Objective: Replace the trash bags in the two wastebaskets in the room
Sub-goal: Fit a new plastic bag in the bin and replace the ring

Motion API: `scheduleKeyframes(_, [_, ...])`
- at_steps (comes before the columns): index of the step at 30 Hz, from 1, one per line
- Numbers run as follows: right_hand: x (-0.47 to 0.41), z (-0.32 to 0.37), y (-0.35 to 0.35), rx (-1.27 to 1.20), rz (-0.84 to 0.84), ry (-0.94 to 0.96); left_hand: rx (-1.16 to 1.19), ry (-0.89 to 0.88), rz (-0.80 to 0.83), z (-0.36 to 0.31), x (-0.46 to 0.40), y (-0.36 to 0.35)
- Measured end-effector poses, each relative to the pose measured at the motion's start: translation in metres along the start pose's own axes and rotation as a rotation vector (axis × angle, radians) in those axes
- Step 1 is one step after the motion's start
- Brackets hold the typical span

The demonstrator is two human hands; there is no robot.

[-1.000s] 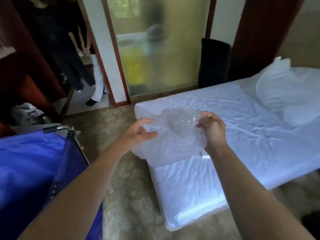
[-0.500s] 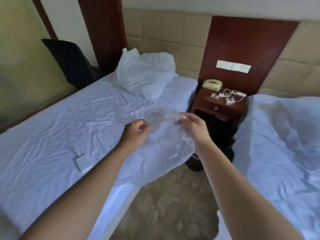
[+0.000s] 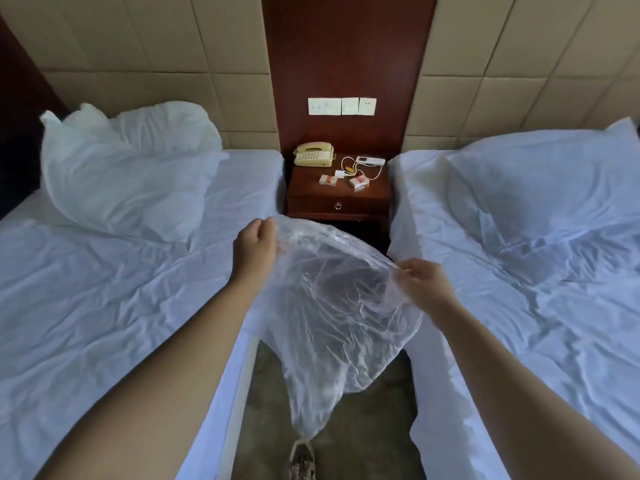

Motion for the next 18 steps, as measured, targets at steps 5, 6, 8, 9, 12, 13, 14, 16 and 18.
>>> scheduleKeyframes(5, [-0.065,-0.01,0.004,-0.048,-0.175,-0.146,0.028,0.017,0.215,-0.009,-0.087,-0.05])
scheduleKeyframes(6, [-0.078,-0.009,0.006,-0.066,-0.219,-0.142,0.076,0.059,0.283,-0.007,-0.103,-0.061])
scheduleKeyframes(8, [-0.103,-0.009,0.01,-0.157,-0.303,-0.134,0.184,0.216,0.428,-0.002,-0.126,-0.081])
scheduleKeyframes(9, [-0.115,-0.012,0.012,-0.227,-0.346,-0.155,0.187,0.281,0.51,0.001,-0.138,-0.089])
scheduleKeyframes(12, [-0.155,-0.03,0.015,-0.354,-0.441,-0.248,-0.115,0.247,0.791,0.011,-0.166,-0.112])
scheduleKeyframes(13, [-0.171,-0.036,0.014,-0.314,-0.423,-0.273,-0.233,0.195,0.859,0.015,-0.173,-0.12])
scheduleKeyframes(14, [-0.188,-0.039,0.012,-0.243,-0.38,-0.293,-0.288,0.159,0.893,0.015,-0.179,-0.129])
scheduleKeyframes(16, [-0.218,-0.042,0.003,0.0,-0.261,-0.368,-0.183,0.182,0.874,0.016,-0.192,-0.151])
scheduleKeyframes(18, [-0.237,-0.035,-0.004,0.284,-0.282,-0.368,-0.028,0.234,0.787,0.013,-0.208,-0.177])
Point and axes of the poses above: each hand's wrist, its own x-axis away from the middle knuckle, its own y-axis out of the back of the hand, z = x × y, the point moved 5 cm from there along -x, towards the middle knuckle, and after that the axes turned 1 degree about y, right-handed, at the moved point
